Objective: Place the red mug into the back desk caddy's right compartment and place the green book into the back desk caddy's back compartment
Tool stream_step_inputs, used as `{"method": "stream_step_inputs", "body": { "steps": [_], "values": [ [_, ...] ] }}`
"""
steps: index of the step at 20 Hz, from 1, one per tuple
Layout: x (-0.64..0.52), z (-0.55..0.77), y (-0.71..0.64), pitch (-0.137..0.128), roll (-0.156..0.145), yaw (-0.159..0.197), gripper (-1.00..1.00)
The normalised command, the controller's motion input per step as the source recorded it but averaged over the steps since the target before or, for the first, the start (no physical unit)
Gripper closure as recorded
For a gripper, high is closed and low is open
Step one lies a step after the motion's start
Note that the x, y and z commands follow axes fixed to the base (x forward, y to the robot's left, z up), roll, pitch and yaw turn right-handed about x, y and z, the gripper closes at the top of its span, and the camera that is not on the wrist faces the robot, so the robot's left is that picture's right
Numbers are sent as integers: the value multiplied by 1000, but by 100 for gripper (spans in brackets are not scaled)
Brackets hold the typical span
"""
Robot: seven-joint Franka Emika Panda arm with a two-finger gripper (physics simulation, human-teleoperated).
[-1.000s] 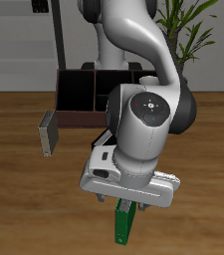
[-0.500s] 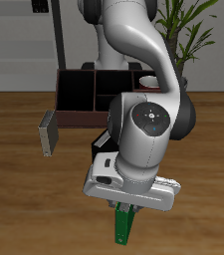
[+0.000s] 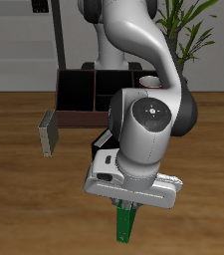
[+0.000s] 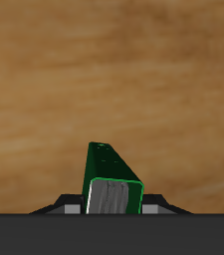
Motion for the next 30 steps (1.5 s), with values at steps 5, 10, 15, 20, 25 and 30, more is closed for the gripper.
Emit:
{"method": "stream_step_inputs", "body": {
  "steps": [5,10,15,20,25,30],
  "values": [
    [-243,644,58,-49,32,69,100],
    [-446,927,-33,-32,-9,99,100],
    [-618,864,-50,-44,3,36,100],
    [-614,423,25,33,28,-19,100],
    [-846,315,43,-15,35,70,100],
    [-610,64,-26,-3,43,14,100]
  ]
}}
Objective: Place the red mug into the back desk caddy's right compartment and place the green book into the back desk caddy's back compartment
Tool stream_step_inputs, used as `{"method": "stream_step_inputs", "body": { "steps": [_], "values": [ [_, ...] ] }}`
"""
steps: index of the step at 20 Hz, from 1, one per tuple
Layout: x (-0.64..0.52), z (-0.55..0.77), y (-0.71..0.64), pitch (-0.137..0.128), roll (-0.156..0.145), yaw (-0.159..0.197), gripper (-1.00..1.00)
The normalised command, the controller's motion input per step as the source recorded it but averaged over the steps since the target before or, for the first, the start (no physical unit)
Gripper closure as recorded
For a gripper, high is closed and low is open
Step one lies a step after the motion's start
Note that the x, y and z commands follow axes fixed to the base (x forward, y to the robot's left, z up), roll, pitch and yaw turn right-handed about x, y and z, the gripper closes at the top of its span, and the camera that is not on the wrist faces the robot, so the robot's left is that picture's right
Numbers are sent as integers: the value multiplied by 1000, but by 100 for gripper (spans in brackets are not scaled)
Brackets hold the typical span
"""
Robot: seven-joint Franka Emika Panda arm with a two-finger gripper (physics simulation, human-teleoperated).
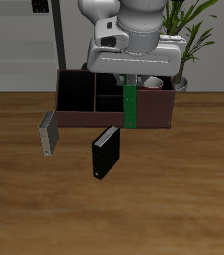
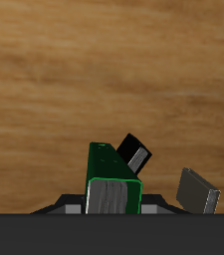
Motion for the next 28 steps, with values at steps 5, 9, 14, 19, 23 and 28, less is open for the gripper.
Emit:
{"method": "stream_step_inputs", "body": {
  "steps": [5,9,14,19,23,28],
  "values": [
    [-710,44,-104,-4,-23,-32,100],
    [-824,8,-57,-14,-19,2,100],
    [-657,104,-78,-36,2,-30,100],
    [-575,62,-86,-29,-5,-23,100],
    [-561,-83,-101,-21,-12,-35,100],
    [-434,51,17,-20,-31,9,100]
  ]
}}
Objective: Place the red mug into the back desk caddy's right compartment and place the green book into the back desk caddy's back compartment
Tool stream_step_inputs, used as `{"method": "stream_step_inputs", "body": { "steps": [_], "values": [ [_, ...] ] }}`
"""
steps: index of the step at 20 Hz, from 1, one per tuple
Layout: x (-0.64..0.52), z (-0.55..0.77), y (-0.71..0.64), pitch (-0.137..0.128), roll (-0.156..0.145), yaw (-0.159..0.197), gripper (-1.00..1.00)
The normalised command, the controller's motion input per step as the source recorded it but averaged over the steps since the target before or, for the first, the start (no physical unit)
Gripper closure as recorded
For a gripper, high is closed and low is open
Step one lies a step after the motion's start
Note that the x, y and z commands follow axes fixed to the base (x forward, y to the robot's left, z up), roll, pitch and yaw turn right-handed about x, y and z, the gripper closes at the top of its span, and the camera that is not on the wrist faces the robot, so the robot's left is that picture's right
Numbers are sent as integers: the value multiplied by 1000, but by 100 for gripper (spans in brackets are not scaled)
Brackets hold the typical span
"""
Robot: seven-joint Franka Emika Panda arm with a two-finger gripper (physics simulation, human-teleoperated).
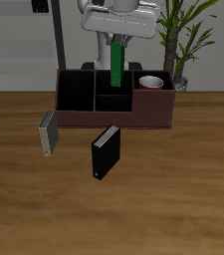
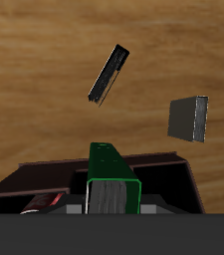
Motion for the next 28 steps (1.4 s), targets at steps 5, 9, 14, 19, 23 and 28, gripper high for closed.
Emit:
{"method": "stream_step_inputs", "body": {
  "steps": [5,9,14,19,23,28],
  "values": [
    [-432,-61,69,-12,-25,55,100],
    [-286,-45,55,-17,-2,25,100],
    [-358,-99,66,-11,23,9,100],
    [-261,40,-73,-39,-61,24,100],
    [-198,22,-63,-33,-81,1,100],
    [-187,-77,-3,-7,-57,-4,100]
  ]
}}
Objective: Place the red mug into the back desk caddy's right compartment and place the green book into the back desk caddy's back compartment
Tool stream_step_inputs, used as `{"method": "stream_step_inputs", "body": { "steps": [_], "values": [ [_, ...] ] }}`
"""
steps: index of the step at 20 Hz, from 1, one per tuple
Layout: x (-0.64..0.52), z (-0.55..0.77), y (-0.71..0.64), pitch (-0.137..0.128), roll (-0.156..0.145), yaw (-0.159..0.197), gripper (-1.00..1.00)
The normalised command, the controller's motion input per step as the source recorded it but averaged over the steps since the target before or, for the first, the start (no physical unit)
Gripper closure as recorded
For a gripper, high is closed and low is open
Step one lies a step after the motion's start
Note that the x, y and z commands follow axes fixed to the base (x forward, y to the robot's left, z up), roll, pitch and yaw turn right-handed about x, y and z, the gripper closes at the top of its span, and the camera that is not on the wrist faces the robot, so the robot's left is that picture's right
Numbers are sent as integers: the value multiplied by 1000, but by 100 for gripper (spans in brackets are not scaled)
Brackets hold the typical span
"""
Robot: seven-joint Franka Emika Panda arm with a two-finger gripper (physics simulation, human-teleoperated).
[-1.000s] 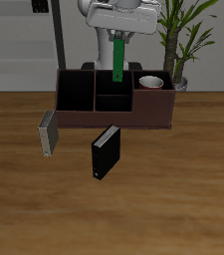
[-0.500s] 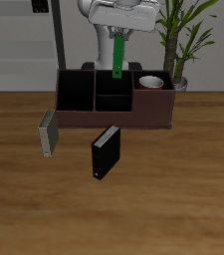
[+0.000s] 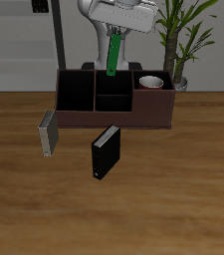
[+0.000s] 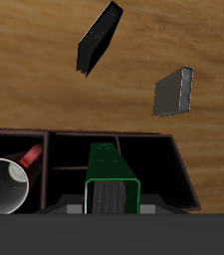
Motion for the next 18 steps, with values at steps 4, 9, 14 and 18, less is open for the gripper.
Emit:
{"method": "stream_step_inputs", "body": {
  "steps": [4,9,14,18],
  "values": [
    [-70,-66,-38,17,7,-21,100],
    [2,19,-67,-18,0,47,100],
    [22,46,47,6,44,193,100],
    [92,29,-2,22,47,323,100]
  ]
}}
